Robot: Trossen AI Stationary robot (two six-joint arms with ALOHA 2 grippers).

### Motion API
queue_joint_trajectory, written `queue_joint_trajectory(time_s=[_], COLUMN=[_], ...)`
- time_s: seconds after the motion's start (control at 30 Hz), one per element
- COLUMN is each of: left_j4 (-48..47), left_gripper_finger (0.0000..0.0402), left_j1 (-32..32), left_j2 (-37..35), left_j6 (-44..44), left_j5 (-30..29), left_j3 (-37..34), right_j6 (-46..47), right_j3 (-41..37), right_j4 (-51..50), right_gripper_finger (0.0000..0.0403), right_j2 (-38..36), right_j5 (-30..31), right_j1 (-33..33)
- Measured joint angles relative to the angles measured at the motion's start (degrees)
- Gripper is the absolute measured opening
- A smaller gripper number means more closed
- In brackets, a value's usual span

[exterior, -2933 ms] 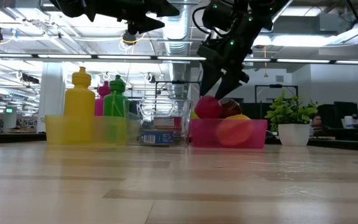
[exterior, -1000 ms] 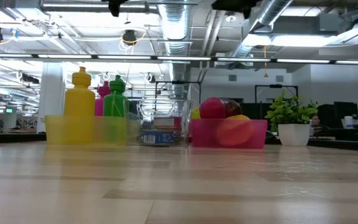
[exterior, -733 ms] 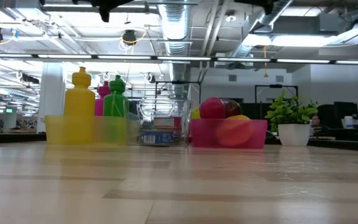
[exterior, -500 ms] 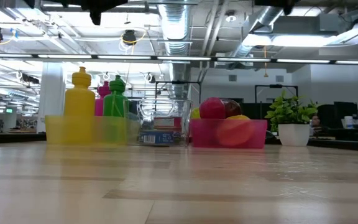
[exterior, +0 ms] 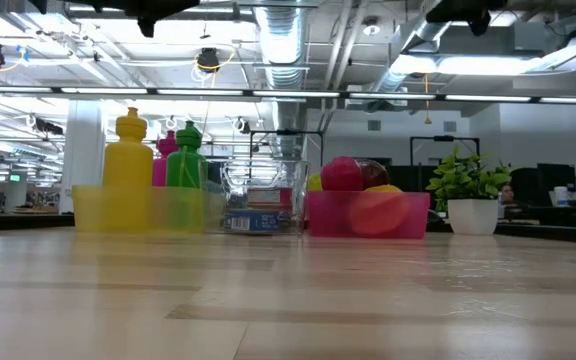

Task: Pick & Place Food Item
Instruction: Return to Home Position

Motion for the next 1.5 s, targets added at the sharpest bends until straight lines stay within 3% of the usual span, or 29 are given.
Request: queue_joint_trajectory(time_s=[0.2,0.53,0.83,1.07,1.4,1.5], left_j4=[-11.5,-18.2,-20.8,-21.0,-20.8,-20.8], left_gripper_finger=[0.0006,0.0006,0.0006,0.0006,0.0006,0.0006], left_j1=[0.8,3.9,4.5,4.4,4.2,4.2], left_j2=[-6.5,-16.7,-20.5,-20.5,-20.4,-20.4], left_j6=[2.0,2.2,3.3,0.1,0.6,0.6], left_j5=[-0.1,-0.1,0.0,0.8,0.7,0.6], left_j3=[0.0,0.0,0.0,0.0,0.0,0.0], right_j6=[-3.4,-3.8,-3.5,-3.4,-3.0,-2.2], right_j3=[-0.1,0.0,0.0,0.0,-15.4,-17.9], right_j4=[-3.7,-7.7,-9.5,-9.2,4.8,4.1], right_gripper_finger=[0.001,0.001,0.001,0.001,0.001,0.001], right_j2=[-1.0,-10.6,-19.8,-21.9,-24.3,-26.7], right_j5=[0.0,0.0,0.0,0.0,0.0,1.6], right_j1=[0.0,0.0,0.0,0.0,0.0,0.0])
